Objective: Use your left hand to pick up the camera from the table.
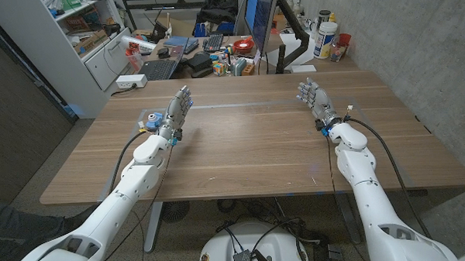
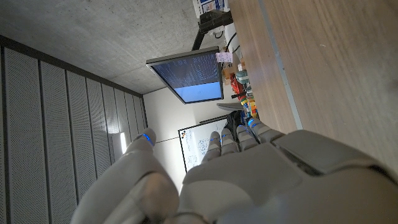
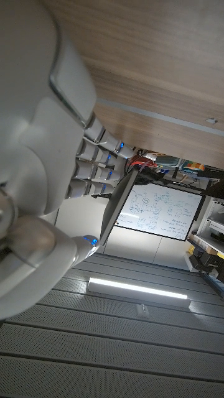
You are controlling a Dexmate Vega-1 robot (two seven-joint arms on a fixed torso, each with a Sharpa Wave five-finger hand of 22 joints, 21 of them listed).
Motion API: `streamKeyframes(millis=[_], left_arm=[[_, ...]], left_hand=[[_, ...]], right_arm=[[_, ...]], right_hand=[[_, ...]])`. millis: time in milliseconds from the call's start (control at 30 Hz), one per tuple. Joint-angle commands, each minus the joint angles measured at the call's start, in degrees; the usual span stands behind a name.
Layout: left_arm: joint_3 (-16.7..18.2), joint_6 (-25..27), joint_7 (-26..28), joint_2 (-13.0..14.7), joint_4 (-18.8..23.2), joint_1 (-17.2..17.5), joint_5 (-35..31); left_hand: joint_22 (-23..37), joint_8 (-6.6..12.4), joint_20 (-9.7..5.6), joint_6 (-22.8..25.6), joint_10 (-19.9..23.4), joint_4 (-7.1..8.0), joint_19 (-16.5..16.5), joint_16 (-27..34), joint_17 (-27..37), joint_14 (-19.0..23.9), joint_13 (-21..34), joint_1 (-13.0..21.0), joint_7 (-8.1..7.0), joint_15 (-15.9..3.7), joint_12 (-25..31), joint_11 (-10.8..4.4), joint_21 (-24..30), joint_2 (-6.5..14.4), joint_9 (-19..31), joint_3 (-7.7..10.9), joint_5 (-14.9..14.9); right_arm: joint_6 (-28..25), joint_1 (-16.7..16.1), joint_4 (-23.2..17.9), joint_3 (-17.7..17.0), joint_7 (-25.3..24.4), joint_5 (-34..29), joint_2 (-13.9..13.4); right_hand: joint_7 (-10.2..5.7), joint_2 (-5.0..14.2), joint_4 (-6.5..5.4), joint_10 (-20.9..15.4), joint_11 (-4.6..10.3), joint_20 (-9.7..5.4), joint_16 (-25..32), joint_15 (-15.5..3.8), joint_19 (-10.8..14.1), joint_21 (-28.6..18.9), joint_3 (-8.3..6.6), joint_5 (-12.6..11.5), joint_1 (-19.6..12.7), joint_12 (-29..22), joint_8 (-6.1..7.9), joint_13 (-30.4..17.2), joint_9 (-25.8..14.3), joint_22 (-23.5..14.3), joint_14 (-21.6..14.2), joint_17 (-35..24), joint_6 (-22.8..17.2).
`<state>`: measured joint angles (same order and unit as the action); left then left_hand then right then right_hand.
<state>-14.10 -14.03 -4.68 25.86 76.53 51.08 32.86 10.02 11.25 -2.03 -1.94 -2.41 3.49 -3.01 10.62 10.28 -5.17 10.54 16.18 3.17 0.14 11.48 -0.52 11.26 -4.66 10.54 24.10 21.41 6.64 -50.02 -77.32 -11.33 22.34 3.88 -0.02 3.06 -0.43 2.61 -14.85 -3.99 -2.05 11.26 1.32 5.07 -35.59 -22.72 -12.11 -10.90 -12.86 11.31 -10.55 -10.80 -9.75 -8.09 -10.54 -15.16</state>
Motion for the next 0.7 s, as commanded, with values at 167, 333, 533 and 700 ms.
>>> streamKeyframes(millis=[167,333,533,700], left_arm=[[4.2,1.4,-1.0,0.5,3.9,3.2,-2.2],[5.1,1.8,-1.1,1.0,5.2,4.0,-2.7],[6.1,1.9,-1.1,1.8,6.7,5.1,-3.4],[7.0,1.9,-1.0,2.4,7.8,6.0,-3.9]], left_hand=[[0.3,0.19,-1.47,0.3,-0.2,-0.02,-0.3,0.2,0.3,-0.4,0.3,0.6,0.14,0.4,0.3,-0.11,0.4,0.0,0.1,0.18,0.2],[0.3,0.19,-1.34,0.3,-0.1,-0.04,-0.3,0.2,0.3,-0.3,0.3,0.7,0.17,0.41,0.3,0.05,0.4,0.1,0.1,0.16,0.3],[0.3,0.17,-1.28,0.3,-0.2,-0.07,-0.3,0.2,0.3,-0.4,0.3,0.8,0.19,0.42,0.3,0.06,0.4,0.2,0.1,0.12,0.3],[0.3,0.15,-1.17,0.3,-0.1,-0.11,-0.4,0.2,0.3,-0.4,0.3,0.9,0.17,0.52,0.3,-0.04,0.4,0.2,0.1,0.1,0.3]], right_arm=[[-0.6,1.0,-1.3,-9.8,7.4,-9.9,9.3],[-0.3,1.2,-1.4,-10.6,8.1,-10.7,10.1],[0.4,1.3,-1.0,-11.3,8.6,-11.2,10.6],[1.0,1.5,-0.7,-11.6,9.1,-11.5,10.7]], right_hand=[[0.02,0.07,0.09,-0.7,-0.14,-0.48,0.3,-0.26,0.5,0.3,-0.25,-0.2,-0.5,-0.2,0.24,-0.1,-0.2,-0.1,-0.6,-0.2,-0.3],[-0.04,0.09,0.11,-0.6,-0.17,-0.49,0.3,-0.26,0.6,0.4,-0.24,-0.2,-0.5,-0.1,0.21,-0.1,-0.2,-0.1,-0.6,-0.2,-0.3],[-0.16,0.07,0.14,-0.7,-0.1,-0.49,0.3,-0.21,0.7,0.6,-0.2,-0.2,-0.4,-0.1,0.18,-0.1,-0.2,-0.1,-0.7,-0.2,-0.2],[-0.24,0.06,0.2,-1.0,0.36,-0.58,0.3,-0.62,0.9,0.8,-0.15,-0.2,-0.4,-0.2,0.17,-0.1,-0.2,-0.1,-0.8,-0.2,-0.3]])
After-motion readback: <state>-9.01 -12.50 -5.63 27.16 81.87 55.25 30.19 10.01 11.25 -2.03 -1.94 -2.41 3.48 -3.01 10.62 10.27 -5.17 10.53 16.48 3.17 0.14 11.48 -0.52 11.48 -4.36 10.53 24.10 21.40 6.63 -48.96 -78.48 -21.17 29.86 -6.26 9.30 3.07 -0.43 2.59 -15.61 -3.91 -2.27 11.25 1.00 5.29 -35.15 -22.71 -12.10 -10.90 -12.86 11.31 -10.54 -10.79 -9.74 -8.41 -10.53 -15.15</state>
